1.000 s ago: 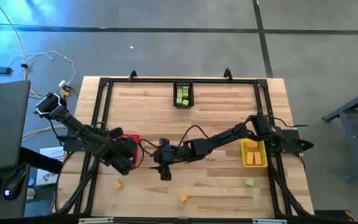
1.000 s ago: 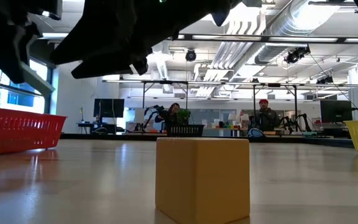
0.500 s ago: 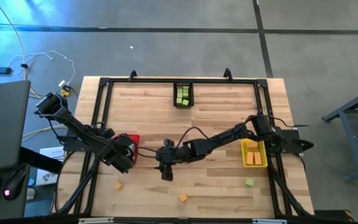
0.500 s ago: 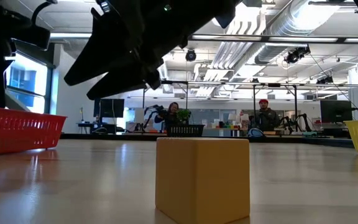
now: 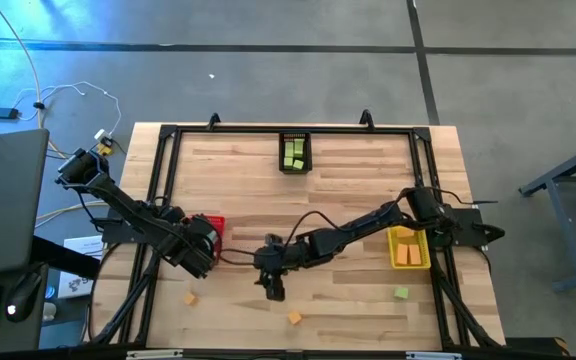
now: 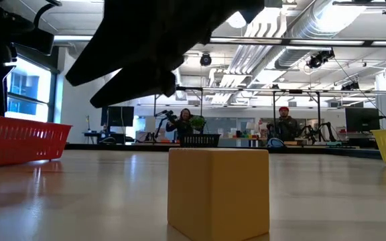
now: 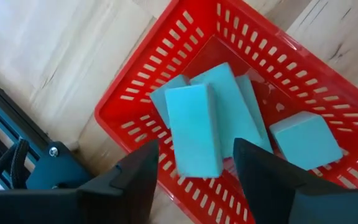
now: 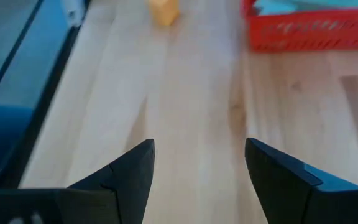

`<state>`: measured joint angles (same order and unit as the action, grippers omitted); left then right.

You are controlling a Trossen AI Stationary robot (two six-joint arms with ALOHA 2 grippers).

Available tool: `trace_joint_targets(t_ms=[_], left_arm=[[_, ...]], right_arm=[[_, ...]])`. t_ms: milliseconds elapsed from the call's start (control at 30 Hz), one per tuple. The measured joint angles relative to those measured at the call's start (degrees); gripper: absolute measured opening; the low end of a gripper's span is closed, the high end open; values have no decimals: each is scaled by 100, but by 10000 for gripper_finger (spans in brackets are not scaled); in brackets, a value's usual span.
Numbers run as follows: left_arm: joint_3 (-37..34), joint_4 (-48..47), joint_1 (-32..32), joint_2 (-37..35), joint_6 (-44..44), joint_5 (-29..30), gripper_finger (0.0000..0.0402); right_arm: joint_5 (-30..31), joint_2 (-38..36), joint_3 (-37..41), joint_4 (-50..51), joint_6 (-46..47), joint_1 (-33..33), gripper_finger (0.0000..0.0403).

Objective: Sort & place blocks by color
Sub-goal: Put the yellow block into the yellow bin

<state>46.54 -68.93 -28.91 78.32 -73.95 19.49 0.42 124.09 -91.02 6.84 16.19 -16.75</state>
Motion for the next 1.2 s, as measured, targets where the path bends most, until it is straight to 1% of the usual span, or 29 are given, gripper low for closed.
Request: trace_joint_targets(t_ms=[100, 267, 400, 500, 600, 800, 1033, 1200], left_arm=[[0, 7, 0, 0, -69, -165, 207], [0, 152, 0, 0, -87, -521, 211], [0, 477, 0, 0, 13, -564, 211], [0, 890, 0, 0, 74, -564, 211], [0, 1448, 0, 0, 112, -559, 211], [2, 2693, -19, 0, 217, -646, 211], [2, 4101, -195, 0, 418, -682, 211], [4, 4967, -315, 0, 652, -657, 211]], right_arm=[[-187, -89, 0, 269, -9, -73, 236], [-492, -176, 0, 543, -57, -274, 236], [-836, -203, 0, 649, -329, -469, 236], [-1056, -203, 2, 821, -469, -611, 236], [-1062, -203, 2, 1079, -547, -752, 236], [-1059, -203, 2, 1395, -1076, -1005, 236], [-895, -203, 2, 1595, -1131, -1230, 236], [-285, -195, 2, 1644, -1310, -1381, 236]])
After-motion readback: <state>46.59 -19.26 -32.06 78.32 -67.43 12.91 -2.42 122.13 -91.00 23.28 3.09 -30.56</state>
